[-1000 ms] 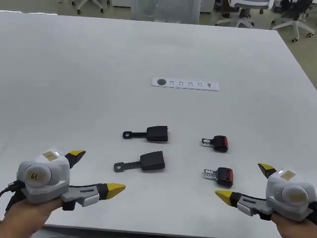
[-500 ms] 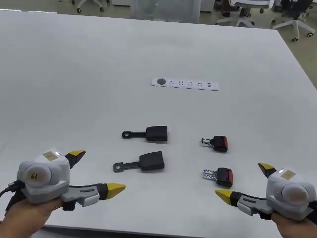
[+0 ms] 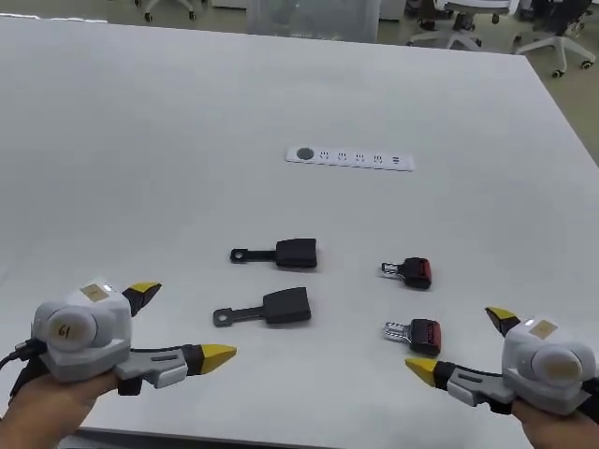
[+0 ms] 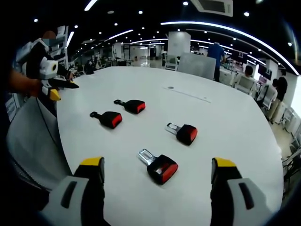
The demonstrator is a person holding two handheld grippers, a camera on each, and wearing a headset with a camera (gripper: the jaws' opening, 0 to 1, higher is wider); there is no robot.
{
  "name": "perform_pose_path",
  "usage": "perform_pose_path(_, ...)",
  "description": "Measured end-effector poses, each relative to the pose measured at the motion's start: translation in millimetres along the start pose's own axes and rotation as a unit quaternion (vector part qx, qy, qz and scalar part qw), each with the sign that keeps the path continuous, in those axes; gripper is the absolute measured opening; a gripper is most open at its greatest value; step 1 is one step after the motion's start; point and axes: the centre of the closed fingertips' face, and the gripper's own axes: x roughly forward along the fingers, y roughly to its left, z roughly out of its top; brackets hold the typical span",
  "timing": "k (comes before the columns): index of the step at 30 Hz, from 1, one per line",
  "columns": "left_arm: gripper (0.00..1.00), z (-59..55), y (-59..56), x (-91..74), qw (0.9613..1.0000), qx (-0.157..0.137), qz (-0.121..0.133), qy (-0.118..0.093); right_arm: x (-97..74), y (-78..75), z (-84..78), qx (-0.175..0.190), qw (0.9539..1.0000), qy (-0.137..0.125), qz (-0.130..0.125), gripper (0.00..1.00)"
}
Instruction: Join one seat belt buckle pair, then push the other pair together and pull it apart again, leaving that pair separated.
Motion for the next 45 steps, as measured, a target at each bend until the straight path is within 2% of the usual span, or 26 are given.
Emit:
perform_pose_path(12,0.98,0.6,-0.5,0.9,1.0,0.001,0.002,0.001,2.5,-0.5,3.0,-0.003,1.0,-0.002,0.009,0.96)
perform_pose_path(23,0.98,-0.5,-4.8,3.6,0.9999,0.013,0.0,0.01,0.9,0.4,-1.7,-0.011,0.9995,0.01,0.028,0.94)
perform_pose_path(29,0.98,4.4,-8.8,9.9,0.9995,0.026,-0.008,0.014,1.6,1.9,-0.2,-0.016,0.9991,0.012,0.039,0.94)
perform_pose_path(35,0.98,9.3,-12.3,17.2,0.9994,0.029,-0.015,0.014,3.4,2.6,-1.3,-0.04,0.9975,0.02,0.054,0.94)
perform_pose_path(39,0.96,12.3,-16.7,22.7,0.9989,0.038,-0.022,0.013,4.6,3.0,-2.7,-0.037,0.9972,0.023,0.061,0.94)
perform_pose_path(45,0.96,13.1,-19.7,32.3,0.9979,0.051,-0.035,0.022,7.4,1.7,-6.6,-0.04,0.9957,0.035,0.076,0.93)
